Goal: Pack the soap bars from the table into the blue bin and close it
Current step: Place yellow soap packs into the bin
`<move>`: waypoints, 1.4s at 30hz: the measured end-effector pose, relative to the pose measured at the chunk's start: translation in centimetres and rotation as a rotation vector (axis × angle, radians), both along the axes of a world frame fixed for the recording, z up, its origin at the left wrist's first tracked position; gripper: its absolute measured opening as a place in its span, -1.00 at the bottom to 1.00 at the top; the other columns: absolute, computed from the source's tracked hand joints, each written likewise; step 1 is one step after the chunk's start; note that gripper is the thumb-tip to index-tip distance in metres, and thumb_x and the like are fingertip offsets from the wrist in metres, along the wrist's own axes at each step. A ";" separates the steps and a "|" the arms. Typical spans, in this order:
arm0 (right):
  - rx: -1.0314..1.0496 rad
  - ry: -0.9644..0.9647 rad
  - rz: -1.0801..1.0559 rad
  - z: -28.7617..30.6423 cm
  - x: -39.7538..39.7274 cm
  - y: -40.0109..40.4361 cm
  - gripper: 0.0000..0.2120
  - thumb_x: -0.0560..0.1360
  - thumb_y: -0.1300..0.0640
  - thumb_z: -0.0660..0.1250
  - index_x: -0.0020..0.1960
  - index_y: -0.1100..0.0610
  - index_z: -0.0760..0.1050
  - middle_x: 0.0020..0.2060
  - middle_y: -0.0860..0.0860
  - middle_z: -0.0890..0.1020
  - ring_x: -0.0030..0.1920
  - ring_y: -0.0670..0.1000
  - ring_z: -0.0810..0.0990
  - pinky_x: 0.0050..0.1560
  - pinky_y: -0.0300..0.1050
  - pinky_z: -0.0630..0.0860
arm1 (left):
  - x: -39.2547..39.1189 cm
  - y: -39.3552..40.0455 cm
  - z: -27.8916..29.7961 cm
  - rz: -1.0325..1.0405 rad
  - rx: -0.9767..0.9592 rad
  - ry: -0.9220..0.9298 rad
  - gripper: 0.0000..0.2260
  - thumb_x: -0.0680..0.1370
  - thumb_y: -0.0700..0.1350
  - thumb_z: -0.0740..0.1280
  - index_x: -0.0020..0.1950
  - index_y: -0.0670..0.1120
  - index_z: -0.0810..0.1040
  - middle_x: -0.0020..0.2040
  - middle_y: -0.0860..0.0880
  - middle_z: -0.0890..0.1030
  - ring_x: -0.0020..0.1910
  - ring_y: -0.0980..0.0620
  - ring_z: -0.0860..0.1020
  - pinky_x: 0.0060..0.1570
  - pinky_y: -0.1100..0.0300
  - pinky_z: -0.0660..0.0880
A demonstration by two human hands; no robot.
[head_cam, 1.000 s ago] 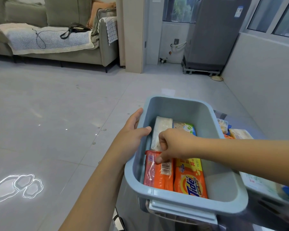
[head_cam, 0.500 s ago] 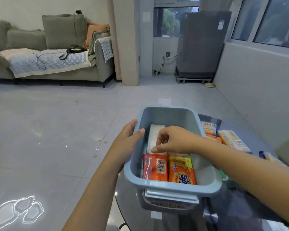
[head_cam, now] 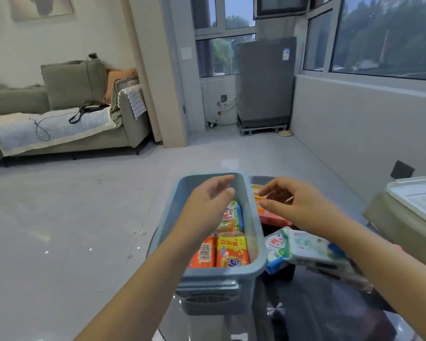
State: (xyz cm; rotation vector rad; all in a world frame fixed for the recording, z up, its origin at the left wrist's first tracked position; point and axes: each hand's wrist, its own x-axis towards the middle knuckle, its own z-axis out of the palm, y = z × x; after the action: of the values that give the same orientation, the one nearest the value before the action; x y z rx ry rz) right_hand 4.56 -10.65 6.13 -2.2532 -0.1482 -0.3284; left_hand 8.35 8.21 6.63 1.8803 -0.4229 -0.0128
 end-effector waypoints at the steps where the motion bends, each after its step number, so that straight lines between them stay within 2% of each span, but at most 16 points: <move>1: 0.010 0.007 -0.025 -0.1 -0.2 -1.0 -0.91 0.40 0.00 0.38 -0.10 -0.07 0.53 -0.21 -0.12 0.63 -0.15 -0.12 0.59 -0.13 -0.18 0.53 | -0.1 -1.2 0.2 -0.029 0.007 0.009 -0.76 0.56 -0.09 0.25 0.20 0.13 0.51 0.10 0.18 0.56 0.02 0.38 0.48 -0.11 0.49 0.38; 4: 0.042 0.042 -0.100 -0.7 -0.6 -3.9 -0.92 0.41 0.01 0.38 -0.10 -0.08 0.52 -0.22 -0.13 0.60 -0.17 -0.13 0.57 -0.19 -0.22 0.48 | 0.0 -4.8 0.5 -0.104 0.099 0.003 -0.73 0.55 -0.09 0.26 0.25 0.07 0.50 0.14 0.13 0.55 0.04 0.29 0.50 -0.09 0.48 0.37; 8: 0.064 0.093 -0.197 -2.1 -0.3 -7.2 -0.95 0.43 0.04 0.38 -0.15 -0.07 0.51 -0.24 -0.14 0.59 -0.21 -0.16 0.55 -0.28 -0.28 0.42 | 1.4 -9.0 0.4 -0.156 0.171 0.064 -0.71 0.55 -0.13 0.25 0.28 -0.05 0.49 0.23 -0.05 0.54 0.18 0.06 0.51 0.24 0.10 0.44; 11: 0.071 0.130 -0.286 -3.5 0.4 -9.5 -0.96 0.43 0.06 0.37 -0.12 -0.03 0.53 -0.21 -0.08 0.60 -0.20 -0.11 0.55 -0.22 -0.21 0.47 | 3.0 -11.9 -0.4 -0.199 0.200 0.187 -0.69 0.55 -0.15 0.25 0.30 -0.08 0.46 0.23 -0.12 0.52 0.12 -0.02 0.54 0.23 -0.04 0.46; 13: 0.069 0.157 -0.336 -4.5 1.1 -11.0 -0.93 0.44 0.06 0.36 -0.08 -0.01 0.54 -0.18 -0.05 0.61 -0.18 -0.09 0.55 -0.19 -0.19 0.48 | 4.3 -13.8 -1.1 -0.234 0.266 0.243 -0.67 0.55 -0.12 0.26 0.32 -0.07 0.43 0.23 -0.13 0.51 0.08 -0.03 0.53 0.18 -0.02 0.50; 17: 0.015 0.264 -0.388 -6.0 3.1 -13.5 -0.84 0.45 0.04 0.34 0.03 0.01 0.54 -0.06 -0.02 0.62 -0.10 -0.06 0.55 -0.19 -0.22 0.43 | 7.3 -17.1 -2.7 -0.262 0.416 0.314 -0.61 0.55 -0.05 0.27 0.37 -0.09 0.38 0.24 -0.11 0.49 0.17 -0.05 0.50 0.07 0.06 0.55; 20: -0.053 0.374 -0.380 -6.8 5.2 -14.4 -0.70 0.46 0.03 0.34 0.17 0.07 0.51 0.10 0.03 0.60 0.04 0.00 0.56 0.03 -0.14 0.48 | 9.8 -19.1 -3.9 -0.250 0.528 0.264 -0.57 0.55 -0.02 0.26 0.39 -0.10 0.34 0.08 -0.04 0.45 -0.01 0.01 0.49 0.05 0.06 0.53; 22: -0.079 0.445 -0.356 -7.1 6.6 -14.7 -0.61 0.46 0.02 0.34 0.25 0.09 0.46 0.19 0.06 0.56 0.14 0.04 0.53 0.12 -0.10 0.46 | 11.6 -20.1 -4.6 -0.237 0.599 0.220 -0.56 0.55 -0.01 0.26 0.40 -0.11 0.33 0.10 -0.06 0.44 -0.05 0.02 0.49 0.07 0.05 0.49; 24: -0.115 0.515 -0.324 -7.3 7.9 -15.0 -0.53 0.46 -0.01 0.33 0.32 0.12 0.39 0.24 0.08 0.53 0.18 0.05 0.51 0.11 -0.11 0.42 | 13.4 -20.8 -5.2 -0.232 0.673 0.176 -0.54 0.55 0.00 0.26 0.41 -0.11 0.32 0.28 -0.10 0.45 0.17 -0.06 0.48 0.20 0.04 0.43; 26: -0.168 0.571 -0.319 -7.6 8.9 -15.1 -0.48 0.46 -0.04 0.32 0.35 0.15 0.36 0.24 0.08 0.52 0.19 0.07 0.51 0.11 -0.11 0.42 | 15.2 -21.2 -5.6 -0.251 0.749 0.162 -0.52 0.55 0.02 0.26 0.42 -0.11 0.31 0.42 -0.10 0.36 0.34 -0.09 0.38 0.28 0.06 0.34; 29: -0.231 0.654 -0.349 -8.3 10.1 -15.3 -0.43 0.44 -0.10 0.34 0.33 0.19 0.34 0.23 0.09 0.52 0.17 0.09 0.51 0.12 -0.08 0.46 | 17.4 -21.6 -6.1 -0.326 0.932 0.187 -0.48 0.54 0.06 0.26 0.46 -0.09 0.28 0.46 -0.09 0.31 0.39 -0.10 0.33 0.32 0.05 0.28; 33: -0.199 0.826 -0.316 -9.4 10.9 -15.4 -0.37 0.36 -0.16 0.41 0.25 0.23 0.38 0.12 0.12 0.56 -0.05 0.08 0.51 -0.08 -0.11 0.43 | 19.6 -22.1 -6.6 -0.394 1.201 0.217 -0.46 0.53 0.05 0.27 0.48 -0.02 0.22 0.46 -0.10 0.30 0.40 -0.15 0.31 0.29 -0.08 0.33; 35: -0.184 0.829 -0.318 -9.9 11.1 -15.7 -0.37 0.33 -0.19 0.42 0.20 0.22 0.39 0.07 0.10 0.56 -0.07 0.06 0.49 -0.10 -0.13 0.40 | 20.9 -22.3 -6.6 -0.389 1.220 0.236 -0.43 0.51 0.00 0.33 0.47 0.01 0.22 0.45 -0.11 0.31 0.37 -0.18 0.34 0.21 -0.09 0.45; 38: -0.160 0.821 -0.314 -10.5 11.2 -16.0 -0.39 0.31 -0.22 0.42 0.15 0.20 0.40 -0.08 0.04 0.50 -0.10 0.03 0.46 -0.14 -0.16 0.37 | 22.3 -22.4 -6.7 -0.405 1.272 0.236 -0.38 0.45 -0.01 0.41 0.46 -0.03 0.25 0.44 -0.10 0.33 0.28 -0.17 0.44 0.10 0.06 0.51; 40: -0.144 0.812 -0.309 -10.8 11.4 -16.1 -0.49 0.31 -0.22 0.42 -0.04 0.18 0.41 -0.24 -0.01 0.46 -0.21 -0.01 0.44 -0.31 -0.19 0.32 | 23.0 -22.4 -7.1 -0.409 1.299 0.189 -0.39 0.42 0.01 0.45 0.41 -0.07 0.34 0.38 -0.09 0.41 0.22 -0.14 0.49 0.12 0.09 0.50; 42: -0.136 0.811 -0.308 -11.1 11.6 -16.2 -0.52 0.31 -0.22 0.42 -0.17 0.17 0.36 -0.31 -0.02 0.42 -0.28 -0.03 0.42 -0.37 -0.20 0.27 | 23.4 -22.5 -7.5 -0.409 1.358 0.124 -0.41 0.37 0.07 0.47 0.34 -0.07 0.42 0.31 -0.06 0.48 0.18 -0.09 0.49 0.09 0.10 0.46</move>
State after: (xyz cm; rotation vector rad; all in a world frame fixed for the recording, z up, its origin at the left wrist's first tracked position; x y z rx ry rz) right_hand 16.21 -26.87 -4.98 -2.3635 0.6188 0.4613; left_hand 31.80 -14.27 -0.84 3.0292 -0.8187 -0.8775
